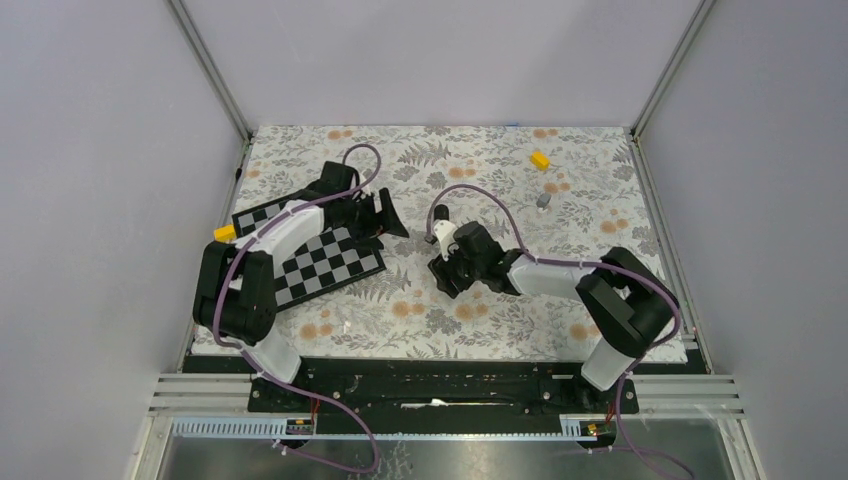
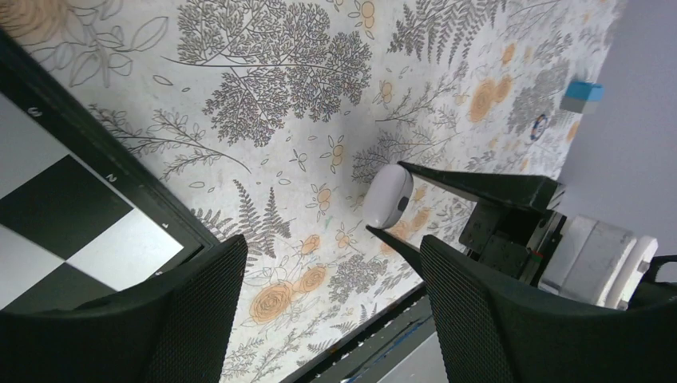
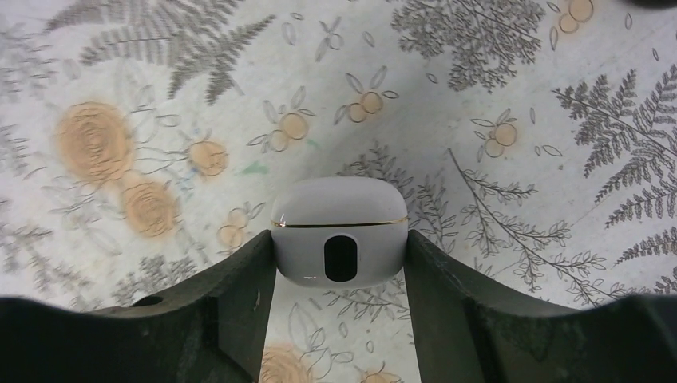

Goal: Insert the wireless bluetooth earbuds into the charging case
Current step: Pass from the right arm to the left

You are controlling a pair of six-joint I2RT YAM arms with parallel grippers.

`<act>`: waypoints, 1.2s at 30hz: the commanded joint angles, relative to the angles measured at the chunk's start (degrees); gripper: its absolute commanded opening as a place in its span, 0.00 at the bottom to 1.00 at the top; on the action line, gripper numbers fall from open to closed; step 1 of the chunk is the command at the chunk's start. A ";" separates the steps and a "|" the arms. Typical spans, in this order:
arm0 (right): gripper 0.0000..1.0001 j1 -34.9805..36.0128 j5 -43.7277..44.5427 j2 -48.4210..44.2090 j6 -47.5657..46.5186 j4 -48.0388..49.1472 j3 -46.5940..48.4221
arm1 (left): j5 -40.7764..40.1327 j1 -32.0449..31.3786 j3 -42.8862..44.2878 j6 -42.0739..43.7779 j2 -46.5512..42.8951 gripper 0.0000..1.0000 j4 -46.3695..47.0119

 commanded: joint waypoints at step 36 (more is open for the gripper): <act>0.39 0.99 -12.76 -22.60 -3.33 13.60 -11.20 | 30.07 -9.50 -2.61 1.95 6.18 0.60 12.27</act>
